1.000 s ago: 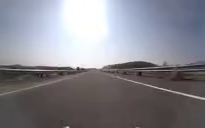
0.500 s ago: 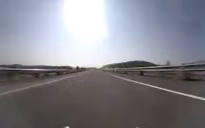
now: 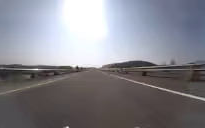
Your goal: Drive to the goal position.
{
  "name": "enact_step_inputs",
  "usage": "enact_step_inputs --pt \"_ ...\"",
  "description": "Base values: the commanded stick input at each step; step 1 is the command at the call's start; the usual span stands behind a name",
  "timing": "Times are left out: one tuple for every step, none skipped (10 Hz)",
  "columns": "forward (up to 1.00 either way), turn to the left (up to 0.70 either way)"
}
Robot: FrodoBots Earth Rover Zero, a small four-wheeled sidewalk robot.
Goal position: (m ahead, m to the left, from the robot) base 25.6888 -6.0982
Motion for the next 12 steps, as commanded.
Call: enact_step_inputs --pt "1.00 0.00" --pt "1.00 0.00" --pt "1.00 0.00" --pt "1.00 0.00" --pt "1.00 0.00" --pt "1.00 0.00" --pt "1.00 0.00" --pt "1.00 0.00" --pt "1.00 0.00" --pt "1.00 0.01" --pt "1.00 0.03" --pt "1.00 0.06"
